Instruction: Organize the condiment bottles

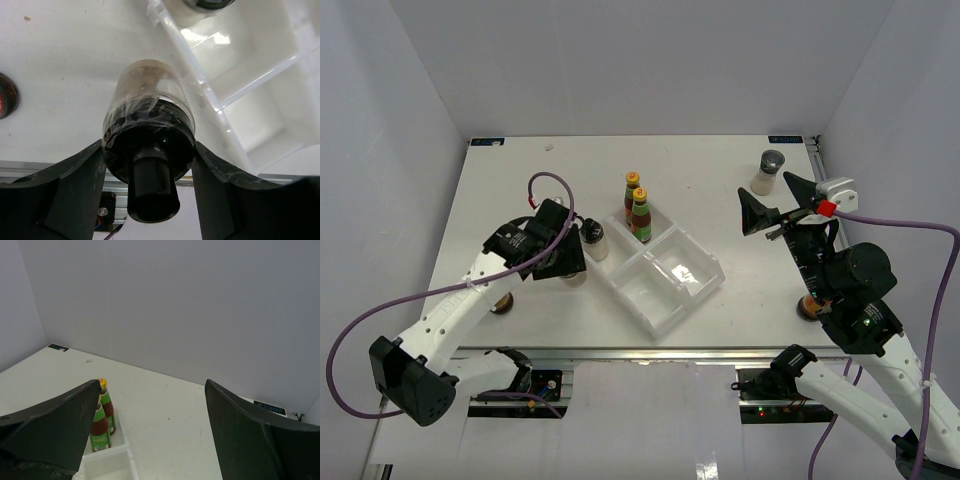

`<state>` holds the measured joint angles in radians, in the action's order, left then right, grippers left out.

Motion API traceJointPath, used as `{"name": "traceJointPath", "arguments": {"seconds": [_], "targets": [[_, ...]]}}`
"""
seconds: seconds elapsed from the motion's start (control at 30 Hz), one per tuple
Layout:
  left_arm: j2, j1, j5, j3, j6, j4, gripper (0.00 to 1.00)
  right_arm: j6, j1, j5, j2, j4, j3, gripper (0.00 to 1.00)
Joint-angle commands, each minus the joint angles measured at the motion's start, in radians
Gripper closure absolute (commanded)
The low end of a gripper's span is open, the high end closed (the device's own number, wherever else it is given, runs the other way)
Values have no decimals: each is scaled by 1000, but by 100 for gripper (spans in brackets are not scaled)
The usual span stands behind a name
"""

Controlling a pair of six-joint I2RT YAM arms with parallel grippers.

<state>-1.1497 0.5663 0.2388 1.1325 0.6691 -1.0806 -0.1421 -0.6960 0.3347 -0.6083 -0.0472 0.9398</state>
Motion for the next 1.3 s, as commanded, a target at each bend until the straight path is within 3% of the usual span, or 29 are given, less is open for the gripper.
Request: {"name": "traceJointPath", "arguments": {"seconds": [0.0, 0.67, 1.27], "targets": [[-9, 3, 3, 103, -29, -14, 100, -13, 1, 17, 12, -30, 7, 9], [-357, 15, -86, 318, -138, 149, 100, -45, 1, 58, 22, -17, 18, 9], [-336, 38, -74, 280, -126, 173, 100, -51, 0, 61, 22, -34, -5, 9]]}}
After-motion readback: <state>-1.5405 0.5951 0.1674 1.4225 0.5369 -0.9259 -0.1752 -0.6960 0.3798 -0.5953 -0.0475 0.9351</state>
